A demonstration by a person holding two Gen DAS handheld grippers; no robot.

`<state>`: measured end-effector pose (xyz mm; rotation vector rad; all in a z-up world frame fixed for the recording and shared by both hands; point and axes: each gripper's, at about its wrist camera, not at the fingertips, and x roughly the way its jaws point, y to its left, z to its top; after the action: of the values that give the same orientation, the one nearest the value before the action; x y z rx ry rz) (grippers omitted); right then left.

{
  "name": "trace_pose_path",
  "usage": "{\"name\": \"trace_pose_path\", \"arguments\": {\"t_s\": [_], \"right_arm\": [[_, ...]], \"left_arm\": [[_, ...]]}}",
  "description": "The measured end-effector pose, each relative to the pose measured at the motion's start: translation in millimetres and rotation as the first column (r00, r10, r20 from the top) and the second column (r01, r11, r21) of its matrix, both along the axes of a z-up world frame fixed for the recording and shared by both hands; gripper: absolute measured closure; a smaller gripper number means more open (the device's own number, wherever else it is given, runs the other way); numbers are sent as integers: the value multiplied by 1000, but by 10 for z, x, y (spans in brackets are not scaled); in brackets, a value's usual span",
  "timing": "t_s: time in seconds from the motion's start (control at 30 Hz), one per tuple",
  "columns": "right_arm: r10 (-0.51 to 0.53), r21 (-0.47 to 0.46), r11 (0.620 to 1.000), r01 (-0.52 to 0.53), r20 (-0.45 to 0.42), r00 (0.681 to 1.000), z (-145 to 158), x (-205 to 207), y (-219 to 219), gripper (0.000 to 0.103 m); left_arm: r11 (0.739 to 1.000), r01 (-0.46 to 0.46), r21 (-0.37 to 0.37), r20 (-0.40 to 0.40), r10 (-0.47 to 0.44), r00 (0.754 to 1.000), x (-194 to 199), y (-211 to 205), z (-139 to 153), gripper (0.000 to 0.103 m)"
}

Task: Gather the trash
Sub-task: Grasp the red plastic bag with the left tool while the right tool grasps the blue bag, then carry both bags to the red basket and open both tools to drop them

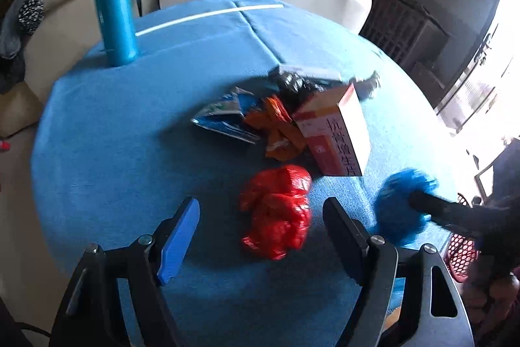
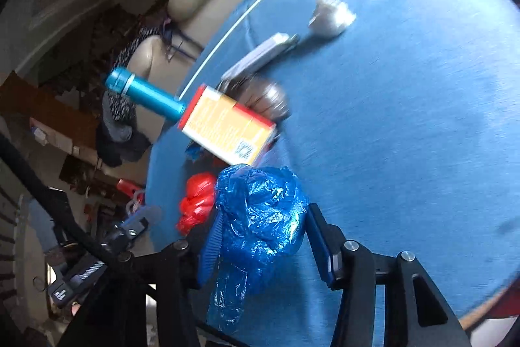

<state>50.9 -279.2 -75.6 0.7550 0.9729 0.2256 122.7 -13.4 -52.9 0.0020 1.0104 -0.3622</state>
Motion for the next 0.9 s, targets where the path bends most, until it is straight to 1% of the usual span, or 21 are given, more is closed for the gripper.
{"name": "trace_pose_path", "arguments": {"t_s": [0.1,0.17,0.23,0.27,0.3,0.37,0.47,0.6,0.73,0.8,0.9], "right_arm": [[-44,-56,997,46,28,999,74,-117,-161,50],[-60,-74,995,63,35,998,95,-178,-253,50],[-69,-76,994,72,37,997,98,-208,-302,50],[-72,-81,994,75,37,997,94,-228,-327,50],[-70,-85,994,73,38,997,95,-238,-328,50],[-62,-99,993,66,43,997,105,-256,-323,50],[-51,-131,990,60,70,996,163,-272,-264,50],[-45,-165,984,65,123,991,274,-326,-239,50],[-55,-187,979,86,168,984,374,-401,-270,50],[-60,-195,976,95,181,982,409,-432,-293,50],[-70,-203,973,111,199,978,466,-481,-329,50]], "left_arm": [[1000,11,18,-1,-11,1000,25,-120,-94,24],[999,15,40,-4,-15,1000,48,-185,-167,24],[999,25,39,-25,-24,999,68,-216,-231,36],[999,30,45,-35,-29,999,73,-236,-268,51],[998,35,53,-42,-33,999,78,-254,-293,54],[998,33,58,-32,-31,999,48,-263,-302,57],[997,28,70,-3,-28,1000,-20,-267,-231,58],[992,17,129,67,-25,997,-151,-342,-39,58],[985,19,174,140,-43,989,-322,-456,172,58],[978,19,209,179,-57,982,-421,-539,256,58],[971,25,239,223,-80,971,-533,-640,361,58]]}}
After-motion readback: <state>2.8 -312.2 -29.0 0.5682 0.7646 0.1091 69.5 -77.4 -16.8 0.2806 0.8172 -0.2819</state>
